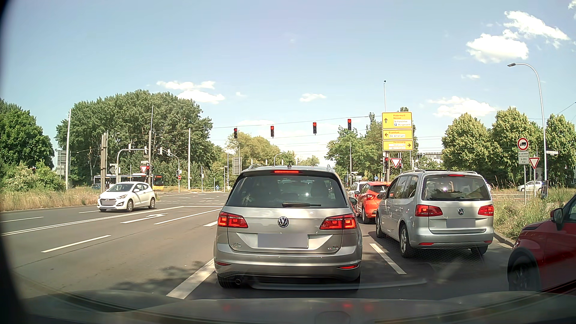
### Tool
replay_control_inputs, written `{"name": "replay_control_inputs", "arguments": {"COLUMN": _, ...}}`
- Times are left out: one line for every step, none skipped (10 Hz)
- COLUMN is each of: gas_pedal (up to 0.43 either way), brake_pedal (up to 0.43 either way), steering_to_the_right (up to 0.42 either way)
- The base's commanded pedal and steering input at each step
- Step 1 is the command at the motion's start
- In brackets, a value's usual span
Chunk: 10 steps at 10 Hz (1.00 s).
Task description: Follow the waypoints while adhering to traffic rules and regulations
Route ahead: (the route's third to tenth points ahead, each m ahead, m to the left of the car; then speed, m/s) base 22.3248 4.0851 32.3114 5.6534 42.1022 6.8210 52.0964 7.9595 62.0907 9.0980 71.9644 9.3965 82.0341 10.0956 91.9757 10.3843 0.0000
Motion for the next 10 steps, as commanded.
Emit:
{"name": "replay_control_inputs", "arguments": {"gas_pedal": 0.000, "brake_pedal": 0.323, "steering_to_the_right": 0.003}}
{"name": "replay_control_inputs", "arguments": {"gas_pedal": 0.000, "brake_pedal": 0.323, "steering_to_the_right": 0.003}}
{"name": "replay_control_inputs", "arguments": {"gas_pedal": 0.000, "brake_pedal": 0.323, "steering_to_the_right": 0.003}}
{"name": "replay_control_inputs", "arguments": {"gas_pedal": 0.000, "brake_pedal": 0.323, "steering_to_the_right": 0.003}}
{"name": "replay_control_inputs", "arguments": {"gas_pedal": 0.000, "brake_pedal": 0.323, "steering_to_the_right": 0.003}}
{"name": "replay_control_inputs", "arguments": {"gas_pedal": 0.000, "brake_pedal": 0.323, "steering_to_the_right": 0.003}}
{"name": "replay_control_inputs", "arguments": {"gas_pedal": 0.000, "brake_pedal": 0.323, "steering_to_the_right": 0.003}}
{"name": "replay_control_inputs", "arguments": {"gas_pedal": 0.000, "brake_pedal": 0.323, "steering_to_the_right": 0.003}}
{"name": "replay_control_inputs", "arguments": {"gas_pedal": 0.000, "brake_pedal": 0.323, "steering_to_the_right": 0.003}}
{"name": "replay_control_inputs", "arguments": {"gas_pedal": 0.000, "brake_pedal": 0.323, "steering_to_the_right": 0.003}}
